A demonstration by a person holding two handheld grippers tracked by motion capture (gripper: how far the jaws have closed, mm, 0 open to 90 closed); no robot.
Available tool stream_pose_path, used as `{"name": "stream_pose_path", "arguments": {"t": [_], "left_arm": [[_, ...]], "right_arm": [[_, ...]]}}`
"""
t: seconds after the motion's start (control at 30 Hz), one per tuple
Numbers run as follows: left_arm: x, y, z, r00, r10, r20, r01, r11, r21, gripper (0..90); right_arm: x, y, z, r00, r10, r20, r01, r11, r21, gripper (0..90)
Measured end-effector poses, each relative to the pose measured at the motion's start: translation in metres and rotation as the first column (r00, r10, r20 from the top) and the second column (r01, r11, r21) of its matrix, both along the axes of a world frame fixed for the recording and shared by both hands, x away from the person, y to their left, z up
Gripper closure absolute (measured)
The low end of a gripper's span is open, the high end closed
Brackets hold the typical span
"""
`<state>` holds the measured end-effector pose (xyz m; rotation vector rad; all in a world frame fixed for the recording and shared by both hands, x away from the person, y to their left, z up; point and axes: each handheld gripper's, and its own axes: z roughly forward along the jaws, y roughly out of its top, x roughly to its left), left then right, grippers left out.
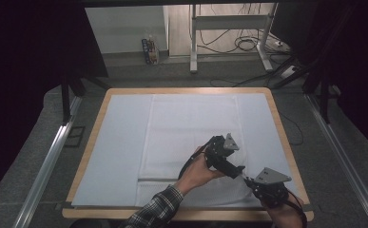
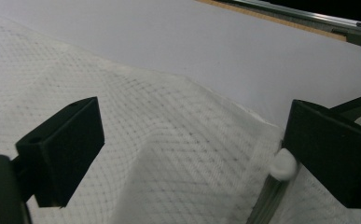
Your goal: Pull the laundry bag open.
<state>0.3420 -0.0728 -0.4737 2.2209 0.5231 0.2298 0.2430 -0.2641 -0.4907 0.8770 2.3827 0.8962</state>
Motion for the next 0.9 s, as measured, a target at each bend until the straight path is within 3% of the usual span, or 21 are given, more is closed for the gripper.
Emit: {"name": "stream_pose_path", "arguments": {"t": [0.2, 0.23, 0.4, 0.63, 0.67, 0.83, 0.9], "left_arm": [[-0.002, 0.000, 0.002, 1.0000, 0.010, 0.001, -0.010, 0.9999, -0.009, 5.4], [-0.002, 0.002, 0.003, 1.0000, 0.002, 0.006, -0.002, 1.0000, 0.005, 5.4], [-0.004, 0.013, 0.005, 0.9998, -0.014, -0.014, 0.013, 0.9998, -0.011, 8.6], [-0.008, 0.023, 0.009, 0.9949, -0.063, -0.080, 0.058, 0.9964, -0.063, 30.2], [-0.008, 0.024, 0.009, 0.9924, -0.080, -0.093, 0.075, 0.9955, -0.058, 34.9], [-0.005, 0.022, 0.004, 0.9730, -0.133, -0.189, 0.111, 0.9866, -0.119, 55.9], [-0.004, 0.020, 0.002, 0.9682, -0.145, -0.204, 0.123, 0.9855, -0.117, 61.4]], "right_arm": [[0.000, 0.000, 0.000, 1.0000, -0.002, 0.001, 0.002, 1.000, 0.004, 86.9], [0.000, 0.000, 0.000, 1.0000, -0.002, 0.002, 0.002, 1.000, 0.001, 86.9], [0.001, -0.001, 0.000, 1.0000, -0.006, 0.002, 0.006, 1.000, 0.002, 86.7], [0.001, -0.001, 0.000, 1.0000, -0.005, 0.005, 0.005, 1.000, -0.009, 86.5], [0.001, -0.001, 0.000, 1.0000, -0.005, 0.005, 0.005, 1.000, -0.010, 86.5], [0.001, 0.000, -0.001, 0.9999, 0.004, 0.013, -0.004, 0.999, -0.032, 86.3], [0.001, 0.001, -0.001, 0.9999, 0.007, 0.013, -0.007, 0.999, -0.039, 86.3]]}}
